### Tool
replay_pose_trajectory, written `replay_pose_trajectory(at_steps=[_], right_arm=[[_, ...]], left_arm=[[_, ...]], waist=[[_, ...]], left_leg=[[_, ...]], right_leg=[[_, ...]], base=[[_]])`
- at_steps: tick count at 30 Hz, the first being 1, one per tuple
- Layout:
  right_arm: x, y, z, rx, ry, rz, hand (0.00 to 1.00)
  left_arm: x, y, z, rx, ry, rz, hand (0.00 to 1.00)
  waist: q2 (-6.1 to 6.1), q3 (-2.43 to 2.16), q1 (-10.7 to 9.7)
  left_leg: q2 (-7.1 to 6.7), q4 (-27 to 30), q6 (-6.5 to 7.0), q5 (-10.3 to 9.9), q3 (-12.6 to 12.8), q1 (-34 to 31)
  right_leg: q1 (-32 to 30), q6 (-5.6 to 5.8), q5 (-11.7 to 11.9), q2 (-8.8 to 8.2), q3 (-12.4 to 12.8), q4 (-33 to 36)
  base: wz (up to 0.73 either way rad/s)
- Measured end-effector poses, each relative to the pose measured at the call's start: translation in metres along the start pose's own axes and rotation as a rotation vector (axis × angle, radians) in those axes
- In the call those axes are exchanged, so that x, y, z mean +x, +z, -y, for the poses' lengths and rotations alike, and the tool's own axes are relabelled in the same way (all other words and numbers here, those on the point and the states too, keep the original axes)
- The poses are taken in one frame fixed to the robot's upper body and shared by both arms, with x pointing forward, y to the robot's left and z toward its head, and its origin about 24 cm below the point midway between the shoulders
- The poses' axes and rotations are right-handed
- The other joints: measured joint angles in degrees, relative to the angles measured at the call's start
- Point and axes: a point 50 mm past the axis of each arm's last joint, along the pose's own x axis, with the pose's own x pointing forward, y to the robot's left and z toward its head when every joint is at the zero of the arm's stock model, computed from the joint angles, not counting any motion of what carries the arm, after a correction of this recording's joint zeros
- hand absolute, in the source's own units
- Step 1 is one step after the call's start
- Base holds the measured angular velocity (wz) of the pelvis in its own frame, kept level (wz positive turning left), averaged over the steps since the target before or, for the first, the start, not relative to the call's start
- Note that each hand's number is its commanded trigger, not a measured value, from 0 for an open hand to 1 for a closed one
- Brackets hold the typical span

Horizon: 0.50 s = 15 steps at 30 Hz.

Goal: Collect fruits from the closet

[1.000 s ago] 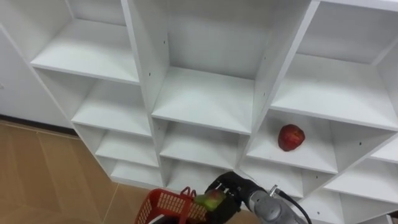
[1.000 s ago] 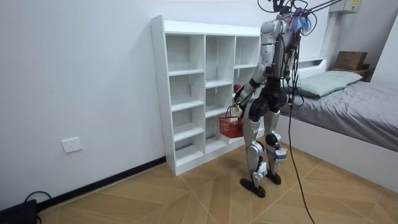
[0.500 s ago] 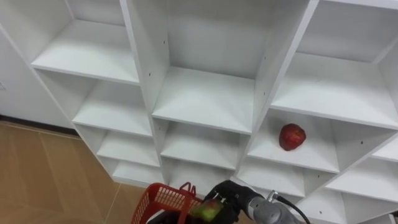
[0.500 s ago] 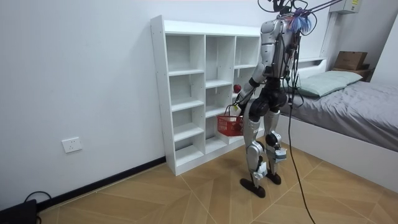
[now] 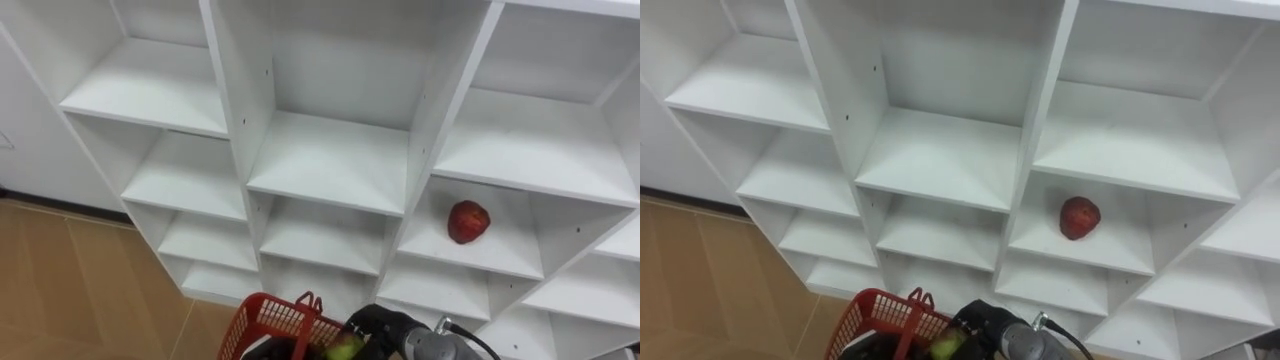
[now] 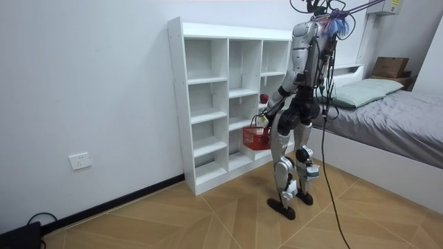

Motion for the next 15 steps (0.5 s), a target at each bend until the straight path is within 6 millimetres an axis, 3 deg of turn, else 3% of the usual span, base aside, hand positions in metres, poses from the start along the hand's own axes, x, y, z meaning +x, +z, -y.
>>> replay_pose_trajectory(at_steps=[15], right_arm=[[-0.0005, 0.0009, 0.0037, 0.004, -0.020, 0.022, 1.00]], left_arm=[[0.0005, 0.0053, -0.0009, 0.009, -0.003, 0.016, 1.00]], waist=[[-0.08, -0.04, -1.03]], left_leg=[[-0.08, 0.66, 0.05, -0.05, -0.78, -0.98]], right_leg=[[-0.26, 0.00, 0.00, 0.03, -0.14, -0.07]], base=[[0.03]])
